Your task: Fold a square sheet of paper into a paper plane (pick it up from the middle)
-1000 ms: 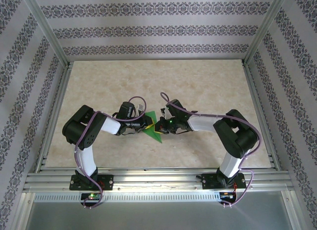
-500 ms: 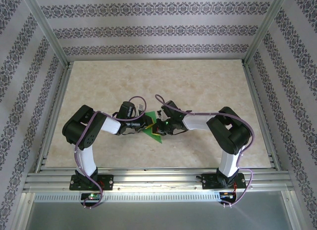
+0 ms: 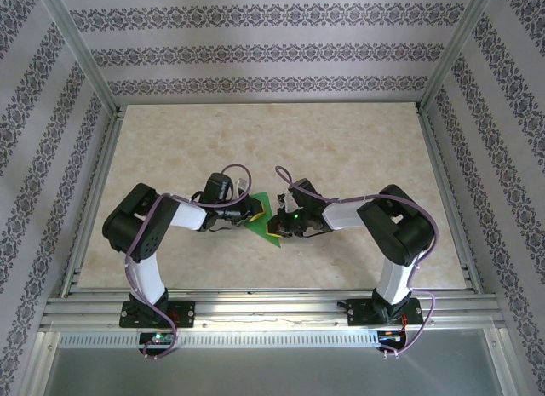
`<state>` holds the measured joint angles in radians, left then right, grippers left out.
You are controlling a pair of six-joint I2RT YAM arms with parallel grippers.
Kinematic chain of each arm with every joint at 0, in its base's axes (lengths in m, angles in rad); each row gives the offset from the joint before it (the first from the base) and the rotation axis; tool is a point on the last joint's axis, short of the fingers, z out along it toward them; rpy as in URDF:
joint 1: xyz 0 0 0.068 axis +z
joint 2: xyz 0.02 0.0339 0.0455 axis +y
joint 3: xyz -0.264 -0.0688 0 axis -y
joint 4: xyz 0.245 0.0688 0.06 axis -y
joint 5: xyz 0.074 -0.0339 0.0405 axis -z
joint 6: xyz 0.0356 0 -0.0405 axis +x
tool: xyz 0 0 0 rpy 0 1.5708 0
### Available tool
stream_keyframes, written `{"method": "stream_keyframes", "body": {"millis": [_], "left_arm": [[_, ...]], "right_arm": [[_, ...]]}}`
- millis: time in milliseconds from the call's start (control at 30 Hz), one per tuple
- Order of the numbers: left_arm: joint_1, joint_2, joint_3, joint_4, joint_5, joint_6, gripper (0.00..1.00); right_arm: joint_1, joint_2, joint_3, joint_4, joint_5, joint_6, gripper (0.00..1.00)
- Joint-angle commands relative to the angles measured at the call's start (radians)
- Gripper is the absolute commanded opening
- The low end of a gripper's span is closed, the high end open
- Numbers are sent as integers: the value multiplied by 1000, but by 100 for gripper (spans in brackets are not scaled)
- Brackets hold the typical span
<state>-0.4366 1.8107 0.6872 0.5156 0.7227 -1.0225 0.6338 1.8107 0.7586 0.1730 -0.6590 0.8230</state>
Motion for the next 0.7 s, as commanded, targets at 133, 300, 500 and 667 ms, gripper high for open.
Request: {"method": "stream_keyframes", "body": {"millis": [133, 300, 500, 667], "left_arm": [[-28, -119, -10, -232, -28, 127, 0], [-38, -92, 28, -244, -6, 115, 0], [-63, -62, 65, -267, -48, 113, 0], [-74, 28, 86, -268, -54, 119, 0]], "right_arm": [[-19, 6, -44, -192, 22, -61, 0], [-30, 16, -52, -177, 11, -60, 0], [-36, 16, -59, -209, 9, -96, 0], [-39, 6, -74, -224, 13, -130, 1]]}}
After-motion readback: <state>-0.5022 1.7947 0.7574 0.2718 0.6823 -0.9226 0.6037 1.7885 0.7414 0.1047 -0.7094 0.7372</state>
